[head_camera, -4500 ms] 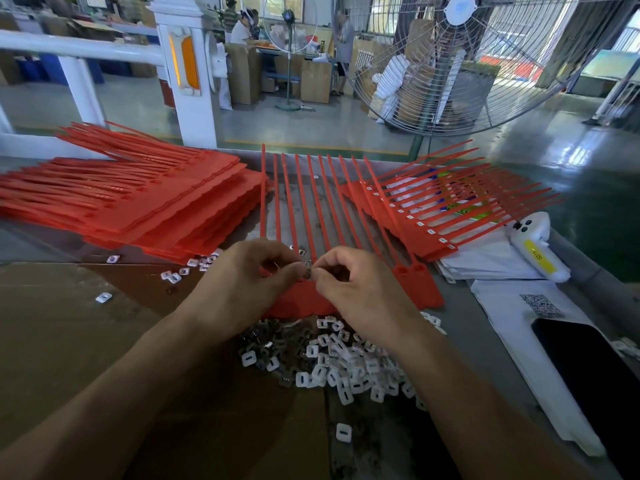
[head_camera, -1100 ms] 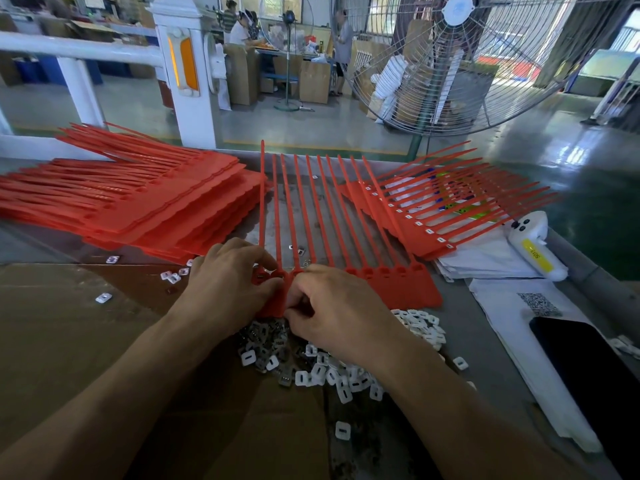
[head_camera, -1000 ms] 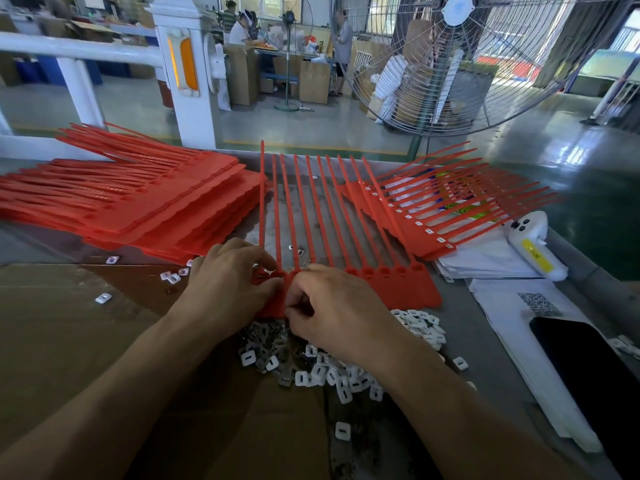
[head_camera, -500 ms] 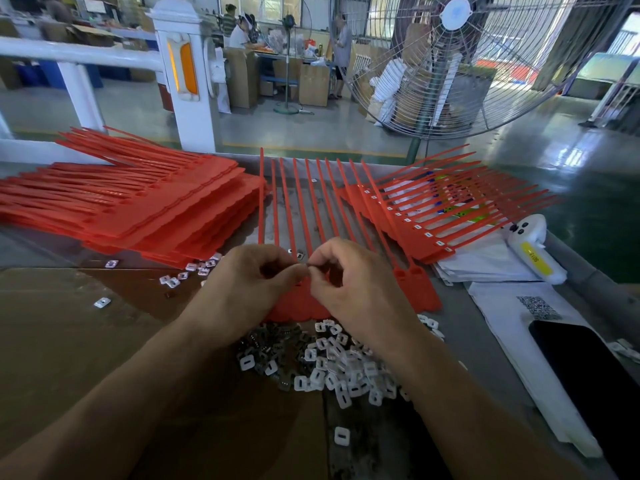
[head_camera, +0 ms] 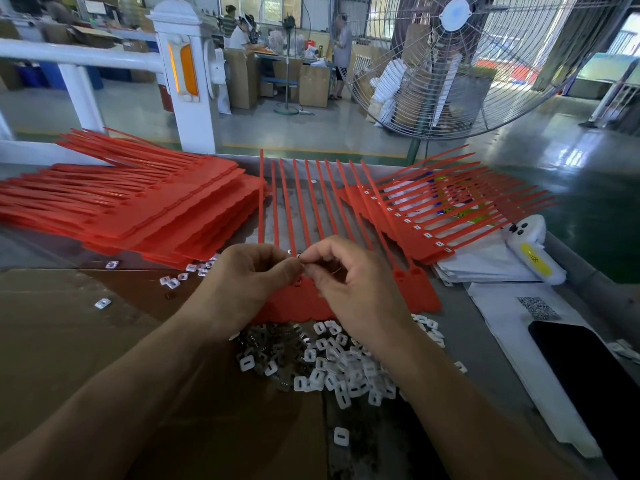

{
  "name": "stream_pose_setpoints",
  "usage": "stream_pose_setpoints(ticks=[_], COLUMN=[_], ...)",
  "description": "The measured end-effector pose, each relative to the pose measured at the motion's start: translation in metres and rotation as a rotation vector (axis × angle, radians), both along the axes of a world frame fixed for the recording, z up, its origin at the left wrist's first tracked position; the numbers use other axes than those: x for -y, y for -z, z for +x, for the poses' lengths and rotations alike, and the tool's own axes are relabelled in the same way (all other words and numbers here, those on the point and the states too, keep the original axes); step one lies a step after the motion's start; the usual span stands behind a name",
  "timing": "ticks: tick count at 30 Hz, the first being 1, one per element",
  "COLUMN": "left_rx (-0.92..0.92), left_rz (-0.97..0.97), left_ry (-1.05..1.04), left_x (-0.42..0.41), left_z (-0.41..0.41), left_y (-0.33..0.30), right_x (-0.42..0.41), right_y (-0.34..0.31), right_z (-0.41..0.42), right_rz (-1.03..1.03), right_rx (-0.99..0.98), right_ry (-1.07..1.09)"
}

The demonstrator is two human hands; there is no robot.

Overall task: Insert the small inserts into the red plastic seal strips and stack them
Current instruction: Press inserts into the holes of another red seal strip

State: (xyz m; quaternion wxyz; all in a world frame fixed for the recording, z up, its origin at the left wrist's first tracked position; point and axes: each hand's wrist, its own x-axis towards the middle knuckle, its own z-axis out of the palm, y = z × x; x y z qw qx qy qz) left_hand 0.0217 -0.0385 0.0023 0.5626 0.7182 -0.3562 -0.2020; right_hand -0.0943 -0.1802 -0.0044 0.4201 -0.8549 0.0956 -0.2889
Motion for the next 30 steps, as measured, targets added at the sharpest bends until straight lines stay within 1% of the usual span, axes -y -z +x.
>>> stream_pose_setpoints(ticks=[3, 6, 11, 13, 15, 24, 30], left_rx=[0.114, 0.206, 0.248, 0.266, 0.269, 0.299, 0.322], left_rz=[0.029, 0.036, 0.04, 0.048, 0.056, 0.081, 0.071], left_ry=[-0.04, -0.107, -0.157, -0.167, -0.168, -0.153, -0.156], left_x=[0.001, 0.0, -0.001, -0.001, -0.001, 0.001, 0.002], left_z=[0.001, 0.004, 0.006, 0.006, 0.006, 0.004, 0.005], left_y=[0.003, 0.004, 0.005, 0.005, 0.006, 0.01, 0.01], right_x=[0.003, 0.01, 0.013, 0.011, 0.01, 0.008, 0.012], right_y=[0.002, 0.0, -0.005, -0.006, -0.006, -0.011, -0.013], right_z=[0.0, -0.003, -0.009, -0.009, -0.01, -0.013, -0.016], right_rz=[-0.01, -0.061, -0.126, -0.174, -0.225, -0.39, -0.32], right_rx=[-0.036, -0.162, -0.381, -0.437, -0.475, -0.521, -0.491], right_ry=[0.032, 0.038, -0.178, -0.256, -0.288, -0.255, -0.265])
